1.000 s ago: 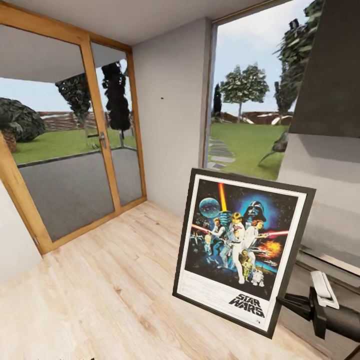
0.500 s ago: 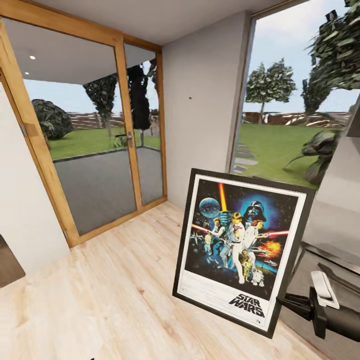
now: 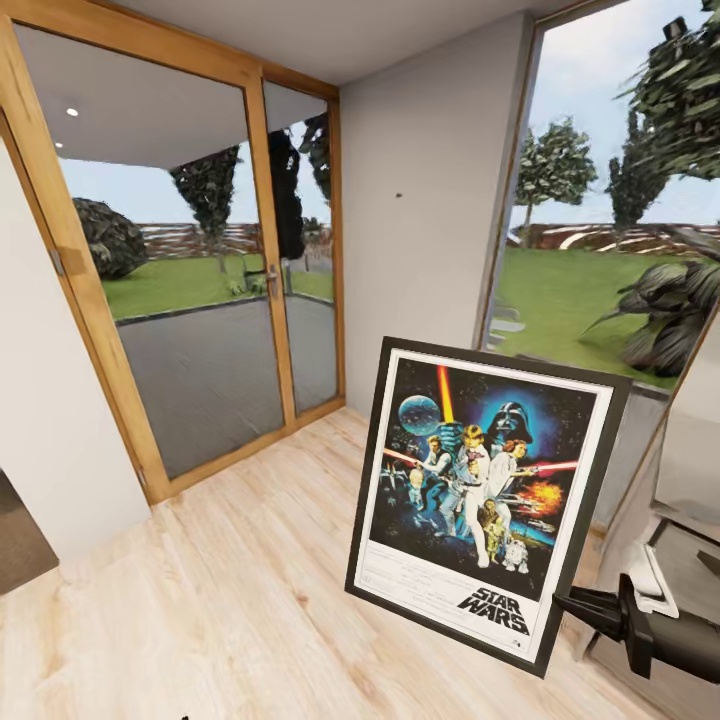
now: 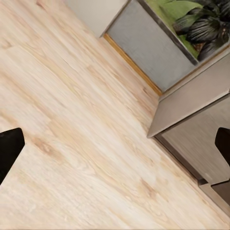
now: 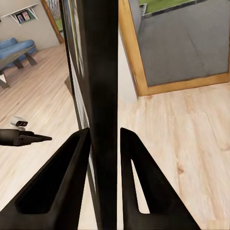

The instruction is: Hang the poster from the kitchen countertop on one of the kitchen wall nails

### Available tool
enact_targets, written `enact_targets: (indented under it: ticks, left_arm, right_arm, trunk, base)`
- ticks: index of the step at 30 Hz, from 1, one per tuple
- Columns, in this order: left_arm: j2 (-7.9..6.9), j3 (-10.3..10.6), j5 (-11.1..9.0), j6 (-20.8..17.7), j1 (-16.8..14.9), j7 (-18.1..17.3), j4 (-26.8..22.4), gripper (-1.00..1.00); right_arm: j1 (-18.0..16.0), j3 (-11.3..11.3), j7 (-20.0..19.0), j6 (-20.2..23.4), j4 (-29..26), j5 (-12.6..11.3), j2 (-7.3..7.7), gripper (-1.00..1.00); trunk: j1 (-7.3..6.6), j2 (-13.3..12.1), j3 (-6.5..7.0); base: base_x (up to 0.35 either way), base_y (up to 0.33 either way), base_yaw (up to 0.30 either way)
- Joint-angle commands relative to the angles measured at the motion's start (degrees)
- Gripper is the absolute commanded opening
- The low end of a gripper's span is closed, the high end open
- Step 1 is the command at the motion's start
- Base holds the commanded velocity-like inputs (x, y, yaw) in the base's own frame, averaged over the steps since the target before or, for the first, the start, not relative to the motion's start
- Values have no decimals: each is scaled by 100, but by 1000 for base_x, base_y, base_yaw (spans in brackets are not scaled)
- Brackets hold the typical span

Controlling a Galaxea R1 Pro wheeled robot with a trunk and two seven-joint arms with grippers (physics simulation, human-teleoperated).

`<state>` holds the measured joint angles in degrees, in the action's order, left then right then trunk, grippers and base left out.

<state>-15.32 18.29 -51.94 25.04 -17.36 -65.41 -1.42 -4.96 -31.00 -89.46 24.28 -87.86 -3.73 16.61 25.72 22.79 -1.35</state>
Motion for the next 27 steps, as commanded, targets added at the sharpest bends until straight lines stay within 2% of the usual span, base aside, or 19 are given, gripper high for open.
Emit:
enact_targets:
  ticks: [1,27]
  left_arm:
    - [0,48,-44,27,-5,-8,1,100]
    - [2,52,-44,27,-5,-7,1,100]
  right_arm:
    - [-6,-3,-27,71,-3,-5,1,-100]
    - [-6,-3,-27,71,-3,-5,1,-100]
  trunk:
    - [6,13,-14]
    - [6,13,-14]
  base:
    - [216,281,0]
    - [218,291,0]
